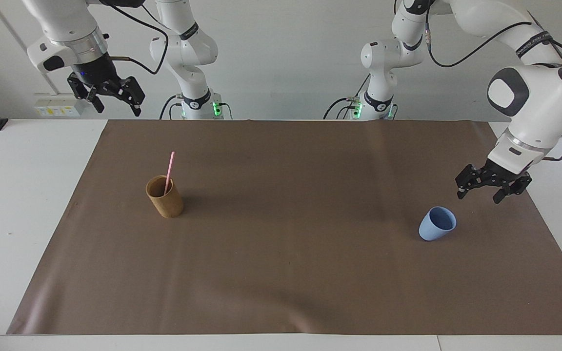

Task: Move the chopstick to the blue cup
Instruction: 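Reach the left gripper to the light blue cup and grasp it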

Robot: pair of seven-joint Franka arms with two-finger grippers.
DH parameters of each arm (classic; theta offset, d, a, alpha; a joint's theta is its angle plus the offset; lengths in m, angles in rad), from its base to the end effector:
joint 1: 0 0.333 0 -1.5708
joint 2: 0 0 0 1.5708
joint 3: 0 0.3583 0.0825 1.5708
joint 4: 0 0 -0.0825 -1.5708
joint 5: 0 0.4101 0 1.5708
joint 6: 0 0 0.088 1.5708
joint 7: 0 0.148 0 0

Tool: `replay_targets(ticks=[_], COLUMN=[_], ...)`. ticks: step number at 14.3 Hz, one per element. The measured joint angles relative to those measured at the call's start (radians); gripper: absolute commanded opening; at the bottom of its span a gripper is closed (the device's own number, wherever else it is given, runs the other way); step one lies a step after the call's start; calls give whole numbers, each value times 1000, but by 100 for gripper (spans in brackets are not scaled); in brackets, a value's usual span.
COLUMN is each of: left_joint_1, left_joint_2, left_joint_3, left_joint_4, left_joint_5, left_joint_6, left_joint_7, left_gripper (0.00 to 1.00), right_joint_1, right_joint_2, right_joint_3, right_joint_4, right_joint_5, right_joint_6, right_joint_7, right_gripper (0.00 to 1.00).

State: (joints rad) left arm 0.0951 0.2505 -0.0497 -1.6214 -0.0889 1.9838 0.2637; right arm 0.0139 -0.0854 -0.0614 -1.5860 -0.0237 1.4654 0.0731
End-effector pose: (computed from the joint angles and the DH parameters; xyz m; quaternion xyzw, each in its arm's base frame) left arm 0.6885 0.0253 0.4803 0.9930 -0.0921 0.0626 0.0385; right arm 0.5369 -0.0308 0.6570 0.9979 -0.0611 -0.0176 0.0094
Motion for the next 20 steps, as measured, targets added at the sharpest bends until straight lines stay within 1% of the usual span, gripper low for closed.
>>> replay_targets(ticks=[3, 5, 10, 11, 12, 13, 15, 16, 17, 18, 19, 20], left_joint_1=[3, 7, 18, 18, 18, 18, 18, 18, 18, 18, 18, 18], left_joint_2=[59, 84, 100, 103, 106, 108, 109, 108, 108, 108, 108, 107], left_joint_3=[0, 0, -3, -6, -8, -10, -11, -11, -11, -11, -12, -12], left_joint_4=[-20, -47, -112, -131, -147, -157, -165, -170, -177, -185, -193, -198], left_joint_5=[-10, -11, -12, -12, -12, -12, -12, -12, -12, -13, -13, -15], left_joint_6=[64, 121, 183, 208, 230, 245, 257, 260, 263, 264, 264, 264], left_joint_7=[38, 58, 77, 77, 77, 77, 77, 77, 77, 77, 77, 77], left_gripper=[100, 100, 100, 96, 89, 76, 31, 18, 18, 14, 4, 0], right_joint_1=[0, 0, -3, -3, -3, -3, -4, -4, -4, -4, -4, -4], right_joint_2=[0, 0, 0, 0, 0, 0, 0, 0, 0, 0, 0, 0], right_joint_3=[0, 0, 0, 0, 0, 0, 0, 0, 0, 0, 0, 0], right_joint_4=[0, 0, 0, 0, 0, 0, 0, 0, 0, 0, 0, -1], right_joint_5=[0, 0, 0, 0, 1, 1, 1, 1, 1, 1, 1, 1], right_joint_6=[0, 0, 0, 0, 0, 0, 0, 0, 0, 0, 0, 0], right_joint_7=[0, 0, 0, 0, 0, 0, 0, 0, 0, 0, 0, 0], right_gripper=[100, 100, 100, 100, 100, 100, 100, 100, 100, 100, 100, 100])
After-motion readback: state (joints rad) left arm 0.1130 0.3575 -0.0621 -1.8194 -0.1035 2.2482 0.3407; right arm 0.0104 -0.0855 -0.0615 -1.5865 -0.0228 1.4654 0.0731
